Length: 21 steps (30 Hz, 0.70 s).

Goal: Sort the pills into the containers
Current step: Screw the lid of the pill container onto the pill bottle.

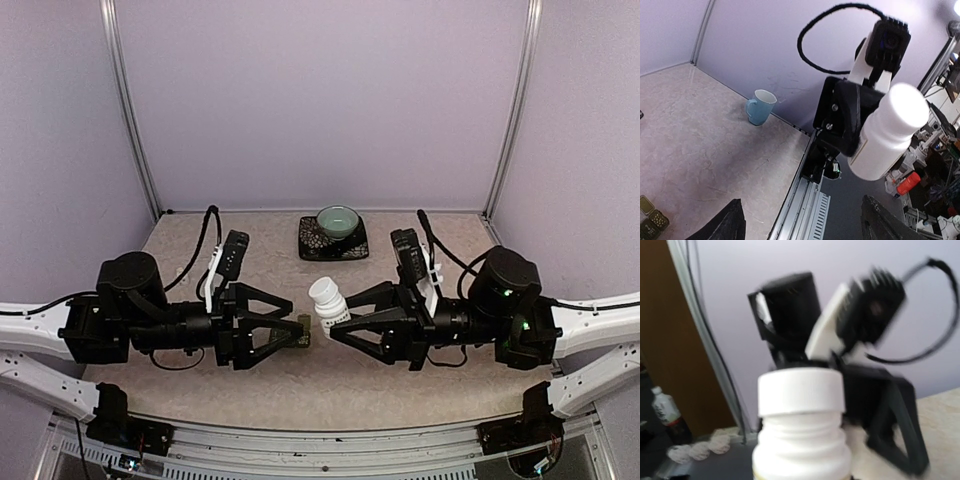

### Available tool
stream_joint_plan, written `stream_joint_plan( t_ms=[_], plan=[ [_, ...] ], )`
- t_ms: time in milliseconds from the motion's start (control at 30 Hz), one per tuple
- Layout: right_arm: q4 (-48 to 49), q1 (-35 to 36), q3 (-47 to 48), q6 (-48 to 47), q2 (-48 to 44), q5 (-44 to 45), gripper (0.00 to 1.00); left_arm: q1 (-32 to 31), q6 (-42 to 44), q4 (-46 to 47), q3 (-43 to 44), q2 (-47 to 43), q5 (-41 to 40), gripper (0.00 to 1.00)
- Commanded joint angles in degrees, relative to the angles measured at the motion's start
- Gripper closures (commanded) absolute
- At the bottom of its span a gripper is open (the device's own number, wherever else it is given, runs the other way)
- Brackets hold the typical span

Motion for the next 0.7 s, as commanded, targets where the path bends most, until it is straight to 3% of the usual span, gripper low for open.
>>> stream_joint_plan(
  t_ms=[0,267,467,667],
  plan=[
    [0.5,-0.1,-2.7,-6.8,-0.5,5.8,0.72,0.0,-2.1,-2.4,0.3,-4.6,-8.7,0.21],
    [6.8,0.5,-7.2,-16.8,3.0,18.4,0.73,0.0,-12.3,-11.8,7.0,-1.3,-20.8,0.1],
    [6.5,2.3,-5.3,-21.1,7.3,24.4,0.73,-0.1,-16.0,-13.6,11.3,4.5,-20.3,0.04],
    [6.9,3.3,-5.8,-23.1,7.4,28.9,0.73,-0.1,-19.7,-18.2,15.6,8.7,-20.1,0.08]
  ],
)
